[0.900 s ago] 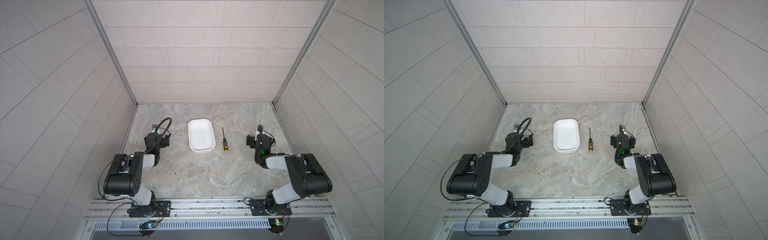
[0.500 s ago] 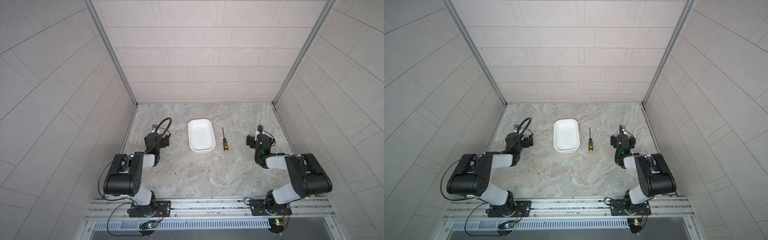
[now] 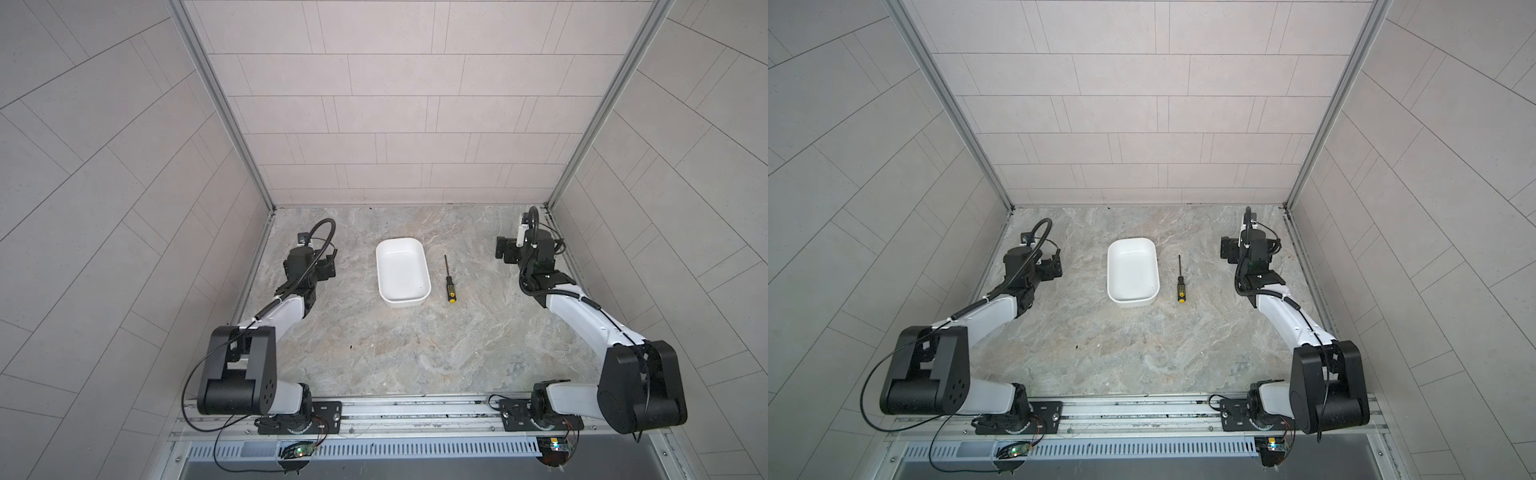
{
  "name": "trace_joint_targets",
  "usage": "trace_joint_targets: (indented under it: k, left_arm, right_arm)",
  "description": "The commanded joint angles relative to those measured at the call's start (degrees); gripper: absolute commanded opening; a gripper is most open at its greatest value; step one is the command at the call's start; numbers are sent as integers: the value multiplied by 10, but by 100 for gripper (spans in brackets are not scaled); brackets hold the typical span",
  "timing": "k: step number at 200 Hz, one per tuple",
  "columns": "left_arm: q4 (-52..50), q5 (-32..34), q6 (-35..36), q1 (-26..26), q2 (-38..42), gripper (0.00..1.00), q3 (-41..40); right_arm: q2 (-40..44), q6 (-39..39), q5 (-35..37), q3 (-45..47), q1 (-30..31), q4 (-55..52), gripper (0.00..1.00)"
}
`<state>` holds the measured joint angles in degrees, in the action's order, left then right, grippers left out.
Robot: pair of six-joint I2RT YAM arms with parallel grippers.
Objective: Put the screwdriver in the bin
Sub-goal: Pick up the screwdriver from the center of the table.
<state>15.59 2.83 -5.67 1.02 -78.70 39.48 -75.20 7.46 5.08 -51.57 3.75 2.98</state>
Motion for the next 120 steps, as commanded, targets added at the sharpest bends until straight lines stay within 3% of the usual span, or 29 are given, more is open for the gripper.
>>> trace_joint_targets:
  k: [1, 29, 43, 83, 120]
  left_arm:
    - [-114, -81, -84, -2, 36, 100, 5]
    - [-119, -179, -137, 3, 66, 100, -21]
    - [-133, -204, -152, 3, 83, 100, -25]
    - [-142, -232, -178, 20, 114, 100, -43]
    - [-141, -249, -180, 30, 117, 100, -50]
  right_arm:
    - [-28, 41, -130, -39, 2, -218, 99]
    - [-62, 79, -254, -35, 16, -250, 96]
    - [-76, 96, -277, -24, 36, -249, 94]
    - [-129, 107, -211, -38, 134, -274, 93]
    - [-191, 130, -159, -67, 187, -278, 89]
